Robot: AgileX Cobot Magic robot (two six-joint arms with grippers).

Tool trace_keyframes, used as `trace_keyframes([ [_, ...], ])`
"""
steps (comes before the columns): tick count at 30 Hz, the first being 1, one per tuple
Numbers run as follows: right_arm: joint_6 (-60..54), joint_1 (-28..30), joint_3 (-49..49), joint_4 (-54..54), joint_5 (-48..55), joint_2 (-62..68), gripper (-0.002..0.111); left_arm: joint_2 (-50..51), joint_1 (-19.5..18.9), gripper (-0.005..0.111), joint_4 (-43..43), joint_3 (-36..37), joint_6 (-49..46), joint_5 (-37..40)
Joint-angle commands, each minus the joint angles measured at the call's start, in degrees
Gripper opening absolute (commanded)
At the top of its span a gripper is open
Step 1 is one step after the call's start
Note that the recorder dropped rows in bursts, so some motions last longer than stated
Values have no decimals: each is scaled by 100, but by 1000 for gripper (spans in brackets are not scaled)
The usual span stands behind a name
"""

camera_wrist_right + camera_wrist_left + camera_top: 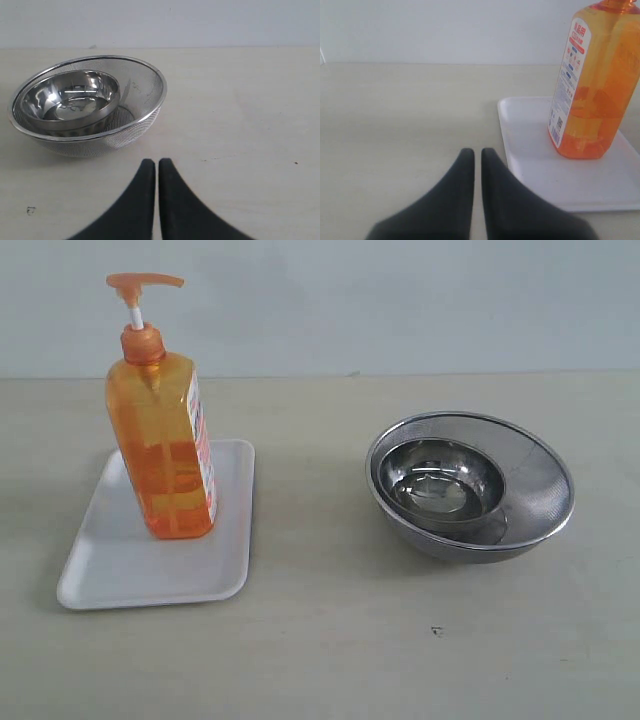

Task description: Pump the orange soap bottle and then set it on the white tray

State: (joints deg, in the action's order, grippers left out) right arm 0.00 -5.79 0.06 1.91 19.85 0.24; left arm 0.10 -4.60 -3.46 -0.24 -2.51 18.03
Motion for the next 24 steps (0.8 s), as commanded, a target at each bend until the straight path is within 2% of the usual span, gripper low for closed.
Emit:
trace_keyframes([
  [1,-59,14,-6,-55,19,-24,0,-10,29,5,-56,24,31,-5],
  [24,-190,182,-6,-55,12,-24,0,-10,29,5,-56,24,31,-5],
])
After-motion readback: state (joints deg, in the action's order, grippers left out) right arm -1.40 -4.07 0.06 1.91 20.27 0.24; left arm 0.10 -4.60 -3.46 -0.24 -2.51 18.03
